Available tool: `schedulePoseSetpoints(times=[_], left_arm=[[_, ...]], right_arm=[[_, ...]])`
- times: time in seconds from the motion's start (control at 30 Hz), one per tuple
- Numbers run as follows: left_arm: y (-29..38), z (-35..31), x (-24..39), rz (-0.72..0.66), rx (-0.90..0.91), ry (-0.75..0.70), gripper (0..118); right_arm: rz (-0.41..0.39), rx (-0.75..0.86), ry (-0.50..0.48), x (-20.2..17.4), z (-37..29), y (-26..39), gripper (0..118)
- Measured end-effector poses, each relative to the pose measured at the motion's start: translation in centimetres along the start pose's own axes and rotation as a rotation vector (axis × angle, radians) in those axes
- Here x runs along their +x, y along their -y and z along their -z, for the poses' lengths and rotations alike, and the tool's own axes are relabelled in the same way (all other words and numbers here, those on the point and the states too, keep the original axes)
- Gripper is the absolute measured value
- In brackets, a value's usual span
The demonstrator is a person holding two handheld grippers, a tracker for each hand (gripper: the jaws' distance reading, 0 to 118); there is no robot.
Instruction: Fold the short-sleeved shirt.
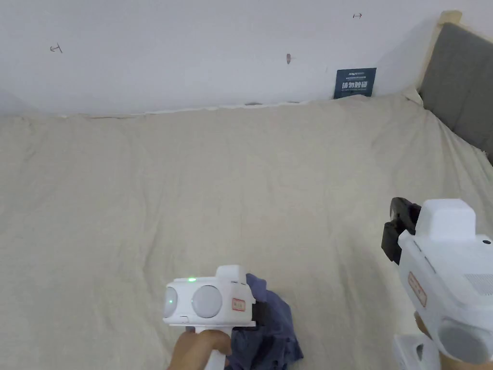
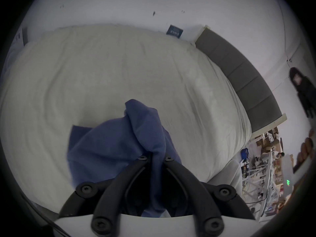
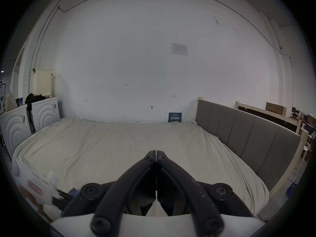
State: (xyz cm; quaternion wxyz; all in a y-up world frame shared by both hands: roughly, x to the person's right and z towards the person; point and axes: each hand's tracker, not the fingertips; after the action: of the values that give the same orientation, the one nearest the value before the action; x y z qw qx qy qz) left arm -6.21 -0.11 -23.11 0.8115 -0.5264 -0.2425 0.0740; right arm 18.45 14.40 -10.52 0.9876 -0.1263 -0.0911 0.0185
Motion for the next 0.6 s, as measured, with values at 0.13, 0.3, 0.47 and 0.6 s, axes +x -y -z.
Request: schedulePoseSetpoints(times=[0.13, 0.3, 0.47, 0.6], left_arm=[[1.1, 2.2, 1.6, 0.034, -0.022, -0.002, 88], [1.1, -1.1, 2.5, 0.059, 0.123, 0.065, 116], [1.0, -6.8, 2.5, 0.153, 0.368, -0.034, 113], [1.9, -9.4, 1.2, 0.202, 0.526, -0.174, 84]], right_arm=[[-0.001, -0.009, 0.02, 1.0, -0.3, 0.3, 2], [0.002, -0.012, 0.032, 1.7, -0.3, 0.4, 2], [0.01, -0.003, 0.027, 1.6, -0.4, 0.3, 2], [0.008, 0.003, 0.016, 1.3, -0.5, 0.1, 2]])
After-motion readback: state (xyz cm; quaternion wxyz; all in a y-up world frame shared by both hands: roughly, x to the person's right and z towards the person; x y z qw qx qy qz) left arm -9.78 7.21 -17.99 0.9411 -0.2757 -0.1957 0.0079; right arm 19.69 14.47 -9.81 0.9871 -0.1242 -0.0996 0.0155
